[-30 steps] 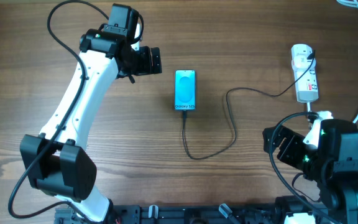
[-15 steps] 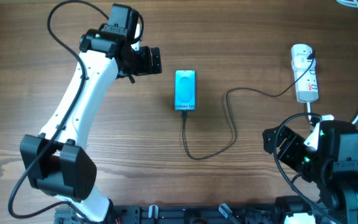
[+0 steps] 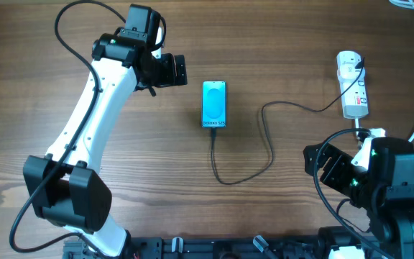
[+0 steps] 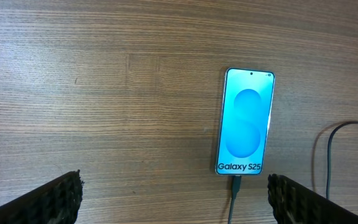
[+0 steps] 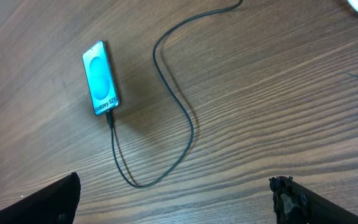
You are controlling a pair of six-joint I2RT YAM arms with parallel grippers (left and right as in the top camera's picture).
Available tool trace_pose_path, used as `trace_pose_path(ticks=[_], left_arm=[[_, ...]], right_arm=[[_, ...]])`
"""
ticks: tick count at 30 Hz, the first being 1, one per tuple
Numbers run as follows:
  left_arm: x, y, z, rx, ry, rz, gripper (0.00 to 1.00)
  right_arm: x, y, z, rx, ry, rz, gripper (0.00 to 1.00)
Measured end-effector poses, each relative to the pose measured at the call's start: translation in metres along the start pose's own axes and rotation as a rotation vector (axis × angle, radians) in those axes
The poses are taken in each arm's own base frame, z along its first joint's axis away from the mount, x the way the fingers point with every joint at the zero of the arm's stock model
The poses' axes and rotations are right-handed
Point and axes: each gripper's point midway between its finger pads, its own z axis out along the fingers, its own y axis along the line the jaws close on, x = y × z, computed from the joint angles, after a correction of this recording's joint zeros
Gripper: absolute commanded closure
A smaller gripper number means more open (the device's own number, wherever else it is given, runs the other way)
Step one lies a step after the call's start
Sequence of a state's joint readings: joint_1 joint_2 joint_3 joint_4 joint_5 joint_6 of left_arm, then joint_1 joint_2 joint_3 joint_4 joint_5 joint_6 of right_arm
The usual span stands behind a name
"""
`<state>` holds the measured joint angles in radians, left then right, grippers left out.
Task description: Plug charger to phone and switch on socket
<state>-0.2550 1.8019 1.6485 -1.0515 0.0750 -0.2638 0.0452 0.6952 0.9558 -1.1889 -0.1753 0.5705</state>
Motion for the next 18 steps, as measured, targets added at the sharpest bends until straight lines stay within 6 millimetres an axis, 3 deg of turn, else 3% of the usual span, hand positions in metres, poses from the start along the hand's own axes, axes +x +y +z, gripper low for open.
trace_pose_path(ticks=[18], left_arm=[[0.0000,0.0000,0.0000,0.000,0.000,0.000,0.00]], right_arm=[[-0.0039,0.0025,0.0000,-0.010,-0.016,-0.014,0.00]])
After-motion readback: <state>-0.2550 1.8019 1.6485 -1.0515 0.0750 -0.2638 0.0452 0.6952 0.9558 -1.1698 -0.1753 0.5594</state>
